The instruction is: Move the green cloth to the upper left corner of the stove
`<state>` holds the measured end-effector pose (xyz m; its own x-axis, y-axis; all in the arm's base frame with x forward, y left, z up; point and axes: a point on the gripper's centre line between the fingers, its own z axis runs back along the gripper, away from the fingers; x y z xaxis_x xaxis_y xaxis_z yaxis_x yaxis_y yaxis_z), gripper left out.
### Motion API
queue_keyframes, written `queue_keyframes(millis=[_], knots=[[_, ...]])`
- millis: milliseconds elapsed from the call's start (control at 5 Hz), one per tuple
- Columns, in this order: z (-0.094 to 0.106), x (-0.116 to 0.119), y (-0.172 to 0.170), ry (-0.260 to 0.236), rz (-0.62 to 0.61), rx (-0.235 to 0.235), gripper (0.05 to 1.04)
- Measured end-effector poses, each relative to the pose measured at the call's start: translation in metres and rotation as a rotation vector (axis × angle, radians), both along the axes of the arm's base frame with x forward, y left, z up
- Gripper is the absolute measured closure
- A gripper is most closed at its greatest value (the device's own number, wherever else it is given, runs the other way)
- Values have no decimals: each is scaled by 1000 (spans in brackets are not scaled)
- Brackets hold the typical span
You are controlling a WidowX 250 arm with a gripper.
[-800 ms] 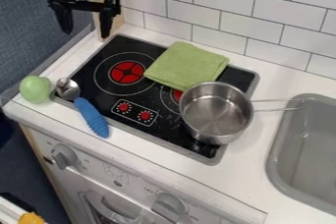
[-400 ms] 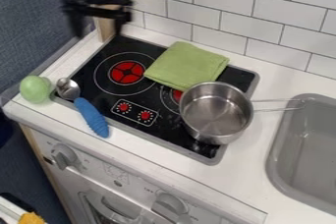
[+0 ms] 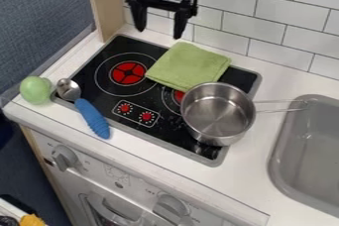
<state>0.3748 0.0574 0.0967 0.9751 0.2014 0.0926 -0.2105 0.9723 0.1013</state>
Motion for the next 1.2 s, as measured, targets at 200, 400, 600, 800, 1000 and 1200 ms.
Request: queue_keyframes(millis=[200,400,600,800,1000,1200], knots=[[-5,23,-24,2,-76,30,84],[-20,24,-21,23,-90,27,84],[-34,25,-20,44,-102,5,84],[-42,19,-20,59,-115,-4,84],[-66,18,-17,95,-127,-14,84],[-74,18,-12,103,-126,-34,84]])
